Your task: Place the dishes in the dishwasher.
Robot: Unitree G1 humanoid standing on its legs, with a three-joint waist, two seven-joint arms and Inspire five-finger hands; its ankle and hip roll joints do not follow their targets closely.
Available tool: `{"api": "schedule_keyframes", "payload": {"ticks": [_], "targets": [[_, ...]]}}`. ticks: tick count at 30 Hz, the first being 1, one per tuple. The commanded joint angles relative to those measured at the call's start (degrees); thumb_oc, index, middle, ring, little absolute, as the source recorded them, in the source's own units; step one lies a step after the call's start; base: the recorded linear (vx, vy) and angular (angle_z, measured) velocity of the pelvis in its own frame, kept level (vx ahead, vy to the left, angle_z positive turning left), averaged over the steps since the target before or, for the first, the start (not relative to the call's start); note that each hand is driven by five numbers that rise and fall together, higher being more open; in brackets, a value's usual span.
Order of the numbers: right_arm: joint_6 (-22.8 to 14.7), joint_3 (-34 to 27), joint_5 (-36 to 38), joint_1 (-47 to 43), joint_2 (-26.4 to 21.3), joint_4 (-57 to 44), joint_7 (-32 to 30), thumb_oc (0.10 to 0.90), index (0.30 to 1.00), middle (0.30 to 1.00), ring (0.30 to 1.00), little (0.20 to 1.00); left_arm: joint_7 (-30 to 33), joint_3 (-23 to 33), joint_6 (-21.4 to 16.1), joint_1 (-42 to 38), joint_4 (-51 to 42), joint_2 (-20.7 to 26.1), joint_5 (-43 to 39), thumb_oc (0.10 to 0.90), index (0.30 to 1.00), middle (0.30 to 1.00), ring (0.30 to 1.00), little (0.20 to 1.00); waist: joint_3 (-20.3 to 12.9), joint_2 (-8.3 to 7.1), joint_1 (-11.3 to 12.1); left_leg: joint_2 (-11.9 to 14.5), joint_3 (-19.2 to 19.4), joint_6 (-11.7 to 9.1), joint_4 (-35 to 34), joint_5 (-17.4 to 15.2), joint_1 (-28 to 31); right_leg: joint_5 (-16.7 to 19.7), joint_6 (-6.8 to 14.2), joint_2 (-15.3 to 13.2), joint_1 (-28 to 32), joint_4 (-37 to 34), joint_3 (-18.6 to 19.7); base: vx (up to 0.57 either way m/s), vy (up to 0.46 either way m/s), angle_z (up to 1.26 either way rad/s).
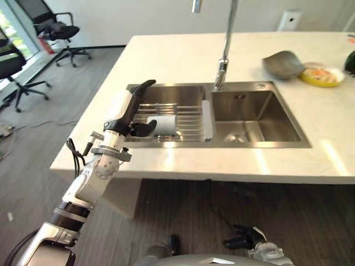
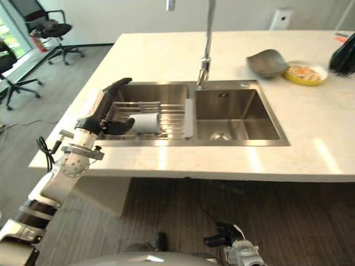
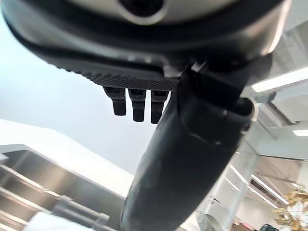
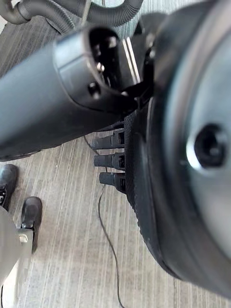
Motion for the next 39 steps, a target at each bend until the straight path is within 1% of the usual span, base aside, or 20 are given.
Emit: {"api": "schedule_keyframes", "payload": {"ticks": [1, 2, 5, 6, 8, 11, 12, 13, 16, 17, 19, 20, 24, 27, 30, 33, 34, 36, 39], "targets": [[-1.3, 0.2, -0.9, -2.4, 0.2, -1.3, 1.5, 0.8, 0.9, 0.9, 0.9, 0.9, 0.0, 1.0, -3.0, -9.9, -2.6, 1.5, 1.8, 0.8, 0.9, 0.9, 0.9, 0.9, -2.9, 3.36, -0.1, 3.0, -1.6, -4.8, -6.3, -5.3, 8.9, 0.1, 10.2, -5.9, -6.6, 3.5, 0.3, 0.05, 0.01, 0.13], [-1.0, 1.1, -1.6, -2.7, 0.6, -1.2, 2.2, 0.8, 0.9, 0.9, 0.9, 0.9, -2.0, 0.2, -3.5, -10.9, -3.3, 3.2, 1.7, 0.8, 0.9, 0.9, 0.9, 0.9, -3.3, 3.61, -0.2, 3.1, -1.6, -4.7, -7.5, -5.0, 9.4, 0.0, 10.3, -5.8, -6.7, 3.4, 0.2, 0.05, 0.016, -0.13], [-0.7, 1.0, -1.2, -2.3, 0.8, -0.7, 2.7, 0.8, 0.9, 0.9, 0.9, 0.9, -3.6, -0.5, -3.4, -10.9, -2.5, 4.5, -0.1, 0.8, 0.9, 0.9, 0.9, 0.9, -3.6, 3.78, -0.4, 3.1, -1.5, -4.5, -8.1, -4.9, 9.5, 0.0, 10.4, -5.8, -7.1, 3.2, 0.6, 0.02, 0.013, -0.35], [-0.6, 0.9, -1.3, -2.2, 0.9, -0.5, 2.9, 0.8, 0.9, 0.9, 0.9, 0.9, -4.4, -0.3, -3.1, -10.7, -2.5, 4.5, -1.5, 0.8, 0.9, 0.9, 0.9, 0.9, -3.6, 3.79, -0.3, 3.2, -1.5, -4.5, -8.2, -4.9, 9.4, 0.0, 10.5, -5.8, -7.1, 3.1, 0.6, 0.02, 0.01, 0.05], [0.1, 0.7, -1.5, -1.4, 1.2, 0.3, 3.3, 0.8, 0.9, 0.9, 0.9, 0.9, -6.7, 1.7, -2.8, -8.6, -2.5, 4.6, -7.4, 0.8, 0.9, 0.9, 0.9, 0.9, -3.6, 3.7, -0.2, 3.3, -1.5, -4.5, -8.3, -4.9, 9.3, 0.1, 10.5, -5.7, -7.4, 3.3, 0.8, 0.03, 0.006, 0.11], [0.2, 0.4, -1.6, -0.8, 1.1, 0.9, 3.5, 0.8, 0.9, 0.9, 0.9, 0.9, -6.9, 2.2, -2.7, -8.2, -2.7, 5.7, -8.0, 0.8, 0.9, 0.9, 0.9, 0.9, -3.5, 3.52, -0.2, 3.5, -1.5, -4.6, -8.3, -5.0, 9.0, 0.1, 10.6, -5.5, -7.9, 3.7, 0.7, 0.01, -0.003, -0.01], [0.3, 0.1, -1.5, -0.6, 1.0, 1.1, 3.8, 0.8, 0.9, 0.9, 0.9, 0.9, -7.4, 2.7, -2.9, -8.1, -3.5, 7.2, -8.9, 0.8, 0.9, 0.9, 0.9, 0.9, -3.5, 3.38, -0.1, 3.7, -1.3, -4.7, -8.3, -4.9, 8.9, 0.1, 10.6, -5.5, -7.8, 3.7, 0.7, 0.0, 0.0, 0.0], [0.3, 0.2, -1.5, -0.7, 1.0, 1.1, 3.8, 0.8, 0.9, 0.9, 0.9, 0.9, -7.4, 2.7, -2.9, -8.0, -3.6, 7.2, -8.9, 0.8, 0.9, 0.9, 0.9, 0.9, -3.5, 3.36, -0.1, 3.7, -1.3, -4.7, -8.3, -4.9, 8.9, 0.1, 10.6, -5.5, -7.8, 3.7, 0.7, 0.0, 0.0, 0.0], [0.4, 0.0, -1.3, -0.6, 0.9, 1.2, 4.2, 0.8, 0.9, 0.9, 0.9, 0.9, -9.0, 3.0, -3.0, -7.9, -5.2, 10.3, -10.4, 0.8, 0.9, 0.9, 0.9, 0.9, -3.4, 3.14, 0.2, 3.8, -1.6, -4.8, -8.3, -5.0, 9.0, 0.0, 10.6, -5.5, -7.4, 3.2, 0.2, 0.0, 0.0, 0.0], [0.5, 0.1, -1.2, -0.7, 0.8, 1.2, 4.2, 0.8, 0.9, 0.9, 0.9, 0.9, -9.9, 2.7, -3.0, -8.0, -5.8, 11.9, -11.2, 0.8, 0.9, 0.9, 0.9, 0.9, -3.4, 3.1, 0.3, 3.9, -1.6, -4.8, -8.3, -5.0, 9.0, 0.0, 10.6, -5.5, -7.3, 3.0, 0.1, 0.0, 0.0, 0.0], [0.7, 0.4, -1.1, -0.9, 0.7, 1.1, 4.8, 0.8, 0.9, 0.9, 0.9, 0.9, -12.5, 2.0, -3.0, -8.2, -6.8, 13.9, -14.8, 0.8, 0.9, 0.9, 0.9, 0.9, -3.4, 3.07, 0.5, 4.0, -1.8, -4.9, -8.3, -5.0, 9.0, 0.1, 10.7, -5.6, -7.1, 2.6, -0.2, 0.0, 0.0, 0.0], [0.9, 1.2, -1.6, -1.1, 1.0, 1.0, 5.3, 0.8, 0.9, 0.9, 0.9, 0.9, -15.0, 1.4, -2.8, -8.1, -7.7, 15.8, -17.9, 0.8, 0.9, 0.9, 0.9, 0.9, -3.4, 3.0, 0.7, 4.1, -2.0, -5.1, -8.3, -5.1, 9.1, 0.1, 10.7, -5.7, -6.9, 2.3, -0.4, 0.0, 0.0, 0.0], [1.3, 1.9, -1.6, -2.2, 1.0, 0.9, 5.9, 0.8, 0.9, 0.9, 0.9, 0.9, -17.7, -0.6, -2.2, -9.3, -8.9, 17.8, -18.8, 0.8, 0.9, 0.9, 0.9, 0.9, -3.3, 2.99, 0.9, 4.2, -2.2, -5.3, -8.3, -5.1, 9.1, 0.1, 10.8, -5.7, -6.7, 2.0, -0.8, 0.0, -0.007, 0.02], [1.3, 2.8, -1.7, -3.2, 1.0, 0.9, 6.0, 0.8, 0.9, 0.9, 0.9, 0.9, -18.2, -2.7, -2.4, -10.5, -8.6, 17.2, -19.2, 0.8, 0.9, 0.9, 0.9, 0.9, -3.1, 3.02, 1.0, 4.3, -2.4, -5.3, -8.3, -5.1, 9.1, 0.0, 10.7, -5.7, -6.5, 1.9, -1.1, 0.01, -0.015, 0.07], [1.1, 3.6, -2.2, -3.5, 1.0, 0.5, 5.9, 0.8, 0.9, 0.9, 0.9, 0.9, -18.6, -5.5, -2.1, -11.6, -7.9, 15.5, -16.7, 0.8, 0.9, 0.9, 0.9, 0.9, -3.0, 2.96, 1.0, 4.4, -2.4, -5.3, -8.3, -5.2, 9.2, -0.2, 10.7, -5.6, -6.3, 1.8, -1.2, 0.01, -0.006, 0.1], [0.9, 3.9, -2.6, -3.6, 1.2, 0.2, 5.8, 0.8, 0.9, 0.9, 0.9, 0.9, -18.9, -7.5, -1.9, -12.9, -7.1, 13.6, -14.5, 0.8, 0.9, 0.9, 0.9, 0.9, -2.9, 2.8, 0.8, 4.5, -2.5, -5.4, -8.3, -5.3, 9.4, -0.4, 10.6, -5.6, -6.0, 1.7, -1.6, 0.01, -0.004, 0.01], [0.9, 3.9, -2.6, -3.6, 1.2, 0.2, 5.8, 0.8, 0.9, 0.9, 0.9, 0.9, -18.9, -7.5, -1.9, -12.9, -7.1, 13.6, -14.5, 0.8, 0.9, 0.9, 0.9, 0.9, -2.9, 2.8, 0.8, 4.5, -2.5, -5.4, -8.3, -5.3, 9.4, -0.4, 10.6, -5.6, -6.0, 1.7, -1.6, 0.0, 0.0, 0.0], [0.9, 4.0, -3.1, -3.5, 1.2, 0.4, 5.6, 0.8, 0.9, 0.9, 0.9, 0.9, -19.6, -10.1, -1.5, -14.3, -5.2, 10.9, -11.9, 0.8, 0.9, 0.9, 0.9, 0.9, -3.0, 2.75, 0.3, 4.6, -2.4, -5.3, -8.3, -5.4, 9.4, -0.6, 10.6, -5.5, -5.8, 1.7, -1.7, 0.0, 0.0, 0.0], [0.9, 4.0, -3.2, -3.4, 1.2, 0.5, 5.6, 0.8, 0.9, 0.9, 0.9, 0.9, -19.7, -11.0, -1.4, -14.8, -4.3, 10.0, -11.2, 0.8, 0.9, 0.9, 0.9, 0.9, -3.0, 2.73, 0.3, 4.6, -2.5, -5.4, -8.3, -5.4, 9.4, -0.6, 10.6, -5.5, -5.8, 1.8, -1.8, 0.0, -0.002, 0.01]]}}
